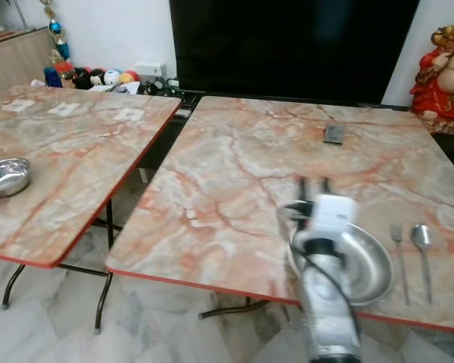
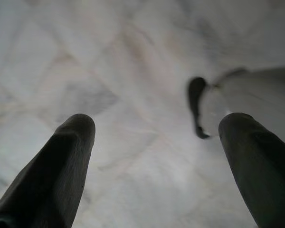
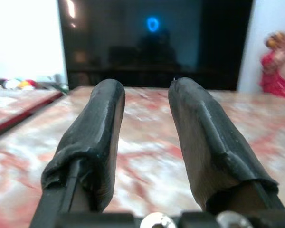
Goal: Setting the table
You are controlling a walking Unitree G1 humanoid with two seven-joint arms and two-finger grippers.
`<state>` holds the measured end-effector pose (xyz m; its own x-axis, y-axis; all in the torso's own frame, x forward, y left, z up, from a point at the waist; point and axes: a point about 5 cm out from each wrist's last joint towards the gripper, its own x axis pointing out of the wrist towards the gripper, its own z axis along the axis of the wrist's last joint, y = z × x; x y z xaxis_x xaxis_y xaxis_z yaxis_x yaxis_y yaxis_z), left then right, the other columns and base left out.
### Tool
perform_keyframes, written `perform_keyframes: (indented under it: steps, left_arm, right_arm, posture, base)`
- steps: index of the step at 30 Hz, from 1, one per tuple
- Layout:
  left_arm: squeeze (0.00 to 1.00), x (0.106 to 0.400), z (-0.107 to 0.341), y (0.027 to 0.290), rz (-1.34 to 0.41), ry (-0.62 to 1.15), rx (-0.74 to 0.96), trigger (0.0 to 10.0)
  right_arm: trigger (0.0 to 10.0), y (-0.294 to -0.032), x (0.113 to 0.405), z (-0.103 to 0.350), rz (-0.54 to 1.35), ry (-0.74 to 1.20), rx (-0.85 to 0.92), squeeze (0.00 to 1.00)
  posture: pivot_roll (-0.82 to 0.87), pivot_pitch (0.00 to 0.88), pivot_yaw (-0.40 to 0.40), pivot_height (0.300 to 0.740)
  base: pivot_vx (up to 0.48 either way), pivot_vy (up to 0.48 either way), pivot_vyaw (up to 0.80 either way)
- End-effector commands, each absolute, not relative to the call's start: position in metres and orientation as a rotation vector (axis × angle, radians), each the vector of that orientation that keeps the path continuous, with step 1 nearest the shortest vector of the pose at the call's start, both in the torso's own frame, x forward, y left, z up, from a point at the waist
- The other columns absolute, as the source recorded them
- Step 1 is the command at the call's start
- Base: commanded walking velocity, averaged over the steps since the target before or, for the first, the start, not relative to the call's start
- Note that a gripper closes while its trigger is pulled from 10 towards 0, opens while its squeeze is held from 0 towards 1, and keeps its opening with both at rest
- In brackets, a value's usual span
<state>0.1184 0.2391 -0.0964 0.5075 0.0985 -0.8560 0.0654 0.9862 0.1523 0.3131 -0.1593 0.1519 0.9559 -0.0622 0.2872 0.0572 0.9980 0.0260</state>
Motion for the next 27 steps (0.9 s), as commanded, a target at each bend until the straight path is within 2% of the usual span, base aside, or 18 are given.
perform_keyframes:
  steps: [1,17,27]
  left_arm:
    - [0.0,0.118,-0.098,0.233,0.017,1.046,0.156,10.0]
    - [0.0,0.118,-0.098,0.234,0.018,1.044,0.154,10.0]
    - [0.0,0.119,-0.098,0.234,0.018,1.043,0.153,10.0]
  right_arm:
    - [10.0,-0.169,0.312,0.156,-0.085,-0.311,0.001,0.0]
    - [10.0,-0.155,0.306,0.158,0.025,-0.338,-0.038,0.0]
    - [10.0,-0.157,0.303,0.152,0.041,-0.314,-0.054,0.0]
  posture:
    - [-0.03,0.0,0.02,0.74]
    - [-0.03,0.003,0.02,0.74]
    - [-0.03,0.02,0.018,0.74]
  base:
    - [0.0,0.472,0.0]
    - [0.0,0.469,0.0]
    - [0.0,0.469,0.0]
